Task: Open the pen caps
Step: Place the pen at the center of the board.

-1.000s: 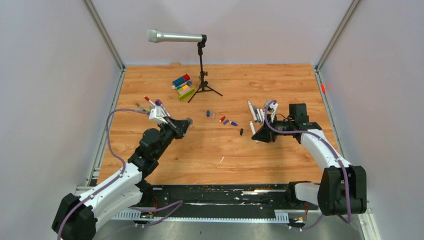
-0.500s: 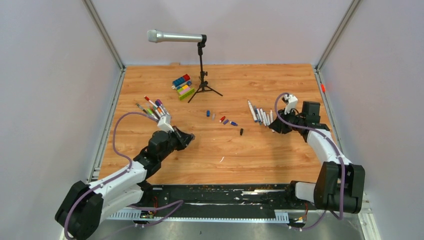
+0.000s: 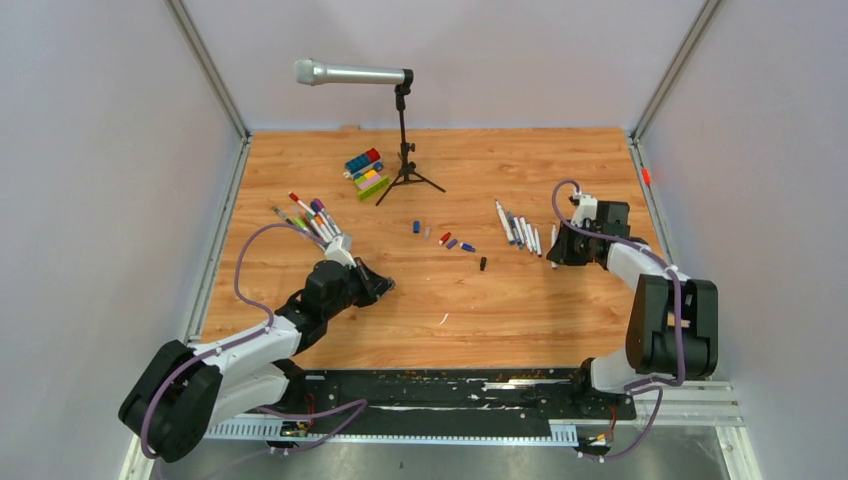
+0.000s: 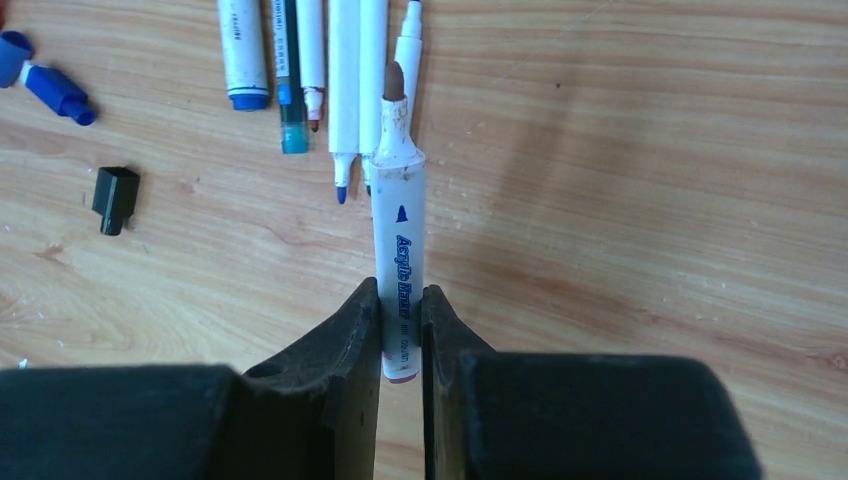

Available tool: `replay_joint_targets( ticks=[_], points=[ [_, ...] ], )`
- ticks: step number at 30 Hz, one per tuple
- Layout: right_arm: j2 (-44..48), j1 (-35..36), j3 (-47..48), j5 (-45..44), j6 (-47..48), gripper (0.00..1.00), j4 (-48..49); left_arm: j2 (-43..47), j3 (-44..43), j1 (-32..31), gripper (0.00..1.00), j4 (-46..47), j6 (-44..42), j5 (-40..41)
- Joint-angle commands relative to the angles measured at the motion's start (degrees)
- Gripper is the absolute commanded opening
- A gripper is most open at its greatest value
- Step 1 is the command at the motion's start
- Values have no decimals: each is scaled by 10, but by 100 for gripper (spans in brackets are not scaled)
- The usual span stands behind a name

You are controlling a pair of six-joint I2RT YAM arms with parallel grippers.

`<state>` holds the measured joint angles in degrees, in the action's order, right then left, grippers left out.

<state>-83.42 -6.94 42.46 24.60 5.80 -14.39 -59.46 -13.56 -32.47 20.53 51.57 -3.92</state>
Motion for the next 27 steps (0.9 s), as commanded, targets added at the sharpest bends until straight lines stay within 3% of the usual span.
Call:
replay_joint_targets(
  ticks=[1,10,19,27],
  points=[
    [-33,-2,39,-20,-27,9,-3,-1,-16,3,1,26,3,-6],
    [-89,-2,72,-17,-28,19,-34,-8,-18,4,1,28,3,-7],
    [-100,-2,87,-15,-24,36,-52,-31,-32,4,0,32,2,-27],
    [-63,-3,93,-6,4,38,-69,-116,-117,-4,0,38,-29,-161]
  ],
)
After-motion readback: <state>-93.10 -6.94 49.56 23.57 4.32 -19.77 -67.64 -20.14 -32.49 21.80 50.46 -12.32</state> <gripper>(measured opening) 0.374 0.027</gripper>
